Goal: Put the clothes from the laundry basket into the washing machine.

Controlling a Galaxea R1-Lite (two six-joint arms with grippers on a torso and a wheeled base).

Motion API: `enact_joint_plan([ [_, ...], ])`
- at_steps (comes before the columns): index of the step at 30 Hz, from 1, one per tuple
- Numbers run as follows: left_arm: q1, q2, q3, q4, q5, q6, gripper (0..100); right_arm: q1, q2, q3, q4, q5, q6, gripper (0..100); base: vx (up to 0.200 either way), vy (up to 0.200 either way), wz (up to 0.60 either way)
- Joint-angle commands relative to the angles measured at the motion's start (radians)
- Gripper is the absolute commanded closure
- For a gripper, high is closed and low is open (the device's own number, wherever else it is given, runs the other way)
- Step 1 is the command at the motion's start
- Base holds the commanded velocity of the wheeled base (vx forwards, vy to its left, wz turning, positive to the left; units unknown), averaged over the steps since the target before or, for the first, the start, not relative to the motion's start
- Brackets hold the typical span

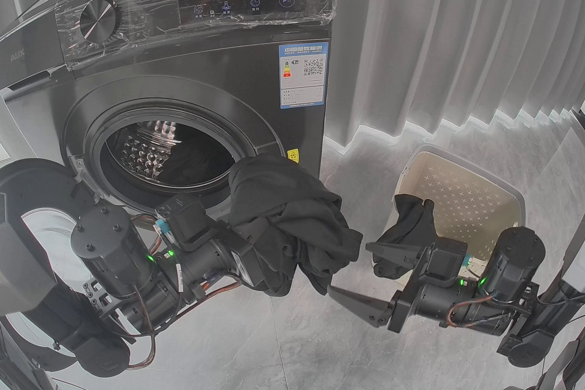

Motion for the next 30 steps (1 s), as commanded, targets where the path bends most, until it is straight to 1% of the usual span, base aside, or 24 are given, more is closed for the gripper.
enact_joint_plan([
  [1,-0.002,-0.005,0.004,-0.001,0.000,-0.001,100,-0.038,-0.032,-0.061,-0.001,0.001,-0.006,0,0.000,0.000,0.00],
  [3,-0.002,-0.007,0.004,-0.001,0.000,-0.001,100,-0.054,-0.043,-0.080,0.000,0.003,-0.009,0,0.000,0.000,0.00],
  [7,-0.007,-0.008,0.004,-0.001,0.000,-0.001,100,-0.060,-0.034,-0.111,-0.001,0.003,-0.009,0,0.000,0.000,0.00],
  [8,-0.008,-0.010,0.005,-0.001,0.000,-0.001,100,-0.058,-0.009,-0.141,0.000,0.008,-0.009,0,0.000,0.000,0.00],
  [10,-0.008,-0.008,0.005,-0.001,0.000,-0.001,100,-0.061,0.048,-0.170,0.000,0.027,-0.012,0,0.000,0.000,0.00],
  [13,-0.008,-0.010,0.005,-0.001,0.000,-0.001,100,-0.055,0.117,-0.213,0.000,0.072,-0.031,0,0.000,0.000,0.00],
  [16,-0.008,-0.010,0.005,-0.001,0.000,-0.001,100,-0.034,0.170,-0.242,0.000,0.092,-0.034,0,0.000,0.000,0.00],
  [19,-0.008,-0.008,0.004,-0.001,0.000,-0.001,100,0.002,0.203,-0.255,-0.001,0.095,-0.034,0,0.000,0.000,0.00],
  [23,-0.010,-0.004,0.001,-0.001,0.000,-0.001,100,0.026,0.235,-0.282,-0.001,0.095,-0.032,0,0.000,0.000,0.00],
  [27,-0.013,0.000,0.001,-0.001,0.001,-0.001,100,0.032,0.296,-0.341,0.000,0.087,-0.034,0,0.000,0.000,0.00],
  [29,-0.022,0.001,0.001,-0.001,0.012,-0.001,100,0.037,0.330,-0.377,0.000,0.083,-0.034,0,0.000,0.000,0.00],
  [30,-0.025,0.003,-0.002,0.001,0.026,-0.002,100,0.038,0.356,-0.413,0.000,0.077,-0.034,0,0.000,0.000,0.00],
])
